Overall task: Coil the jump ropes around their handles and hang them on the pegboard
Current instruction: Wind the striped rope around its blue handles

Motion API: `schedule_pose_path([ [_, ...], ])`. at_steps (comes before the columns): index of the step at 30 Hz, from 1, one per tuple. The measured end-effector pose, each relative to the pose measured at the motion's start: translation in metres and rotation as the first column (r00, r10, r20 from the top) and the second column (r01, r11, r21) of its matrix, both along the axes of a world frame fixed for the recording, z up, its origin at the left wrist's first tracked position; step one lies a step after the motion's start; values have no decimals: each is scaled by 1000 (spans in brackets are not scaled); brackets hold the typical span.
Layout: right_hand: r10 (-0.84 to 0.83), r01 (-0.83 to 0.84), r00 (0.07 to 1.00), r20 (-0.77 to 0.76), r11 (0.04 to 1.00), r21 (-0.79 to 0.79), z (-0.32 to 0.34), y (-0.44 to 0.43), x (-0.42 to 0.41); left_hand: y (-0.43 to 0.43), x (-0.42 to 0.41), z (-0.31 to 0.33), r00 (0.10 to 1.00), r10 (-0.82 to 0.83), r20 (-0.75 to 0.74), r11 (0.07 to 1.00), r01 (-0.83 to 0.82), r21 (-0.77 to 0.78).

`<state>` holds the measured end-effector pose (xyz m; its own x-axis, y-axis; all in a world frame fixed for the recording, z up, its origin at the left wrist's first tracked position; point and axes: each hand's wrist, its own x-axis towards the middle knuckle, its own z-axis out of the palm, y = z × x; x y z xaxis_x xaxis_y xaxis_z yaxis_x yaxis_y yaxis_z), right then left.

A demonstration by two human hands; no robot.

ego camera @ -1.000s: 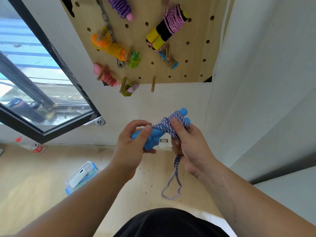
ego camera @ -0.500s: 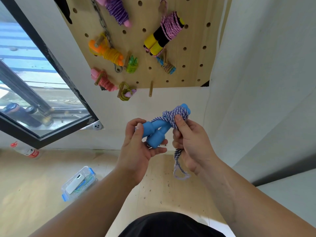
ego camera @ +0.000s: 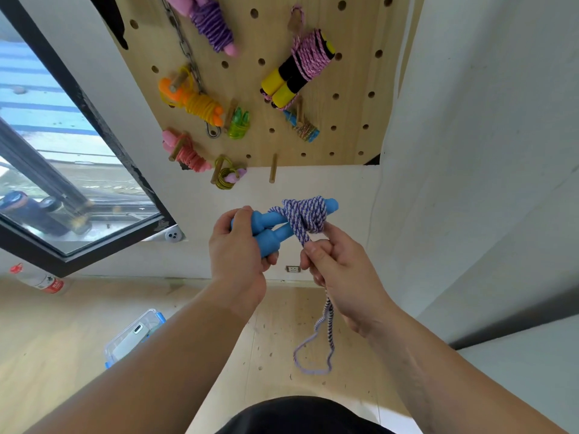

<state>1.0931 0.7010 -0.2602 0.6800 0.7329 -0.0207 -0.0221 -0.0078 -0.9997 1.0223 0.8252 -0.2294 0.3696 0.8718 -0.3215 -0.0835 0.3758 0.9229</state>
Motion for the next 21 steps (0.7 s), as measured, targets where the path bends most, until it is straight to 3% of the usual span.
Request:
schedule_pose_path([
  [4,64,-62,994,89,998,-29,-1,-11,9,5,-7,3,995,-95,28,980,98,-171],
  [8,176,-176,984,27,984,19,-9,-18,8,0,-11,8,945,-286,159,886,324,-332],
  [12,280,-266,938,207,960,-93,-8,-25,30,7,-17,11,907,-384,175,828,422,-368],
  [16,501,-399,820,276,847,-352,7,-35,54,16,-29,11,879,-471,76,829,471,-303],
  [21,709,-482,668,227,644,-594,16,-32,77,19,-42,16,737,-634,-235,759,651,-6],
])
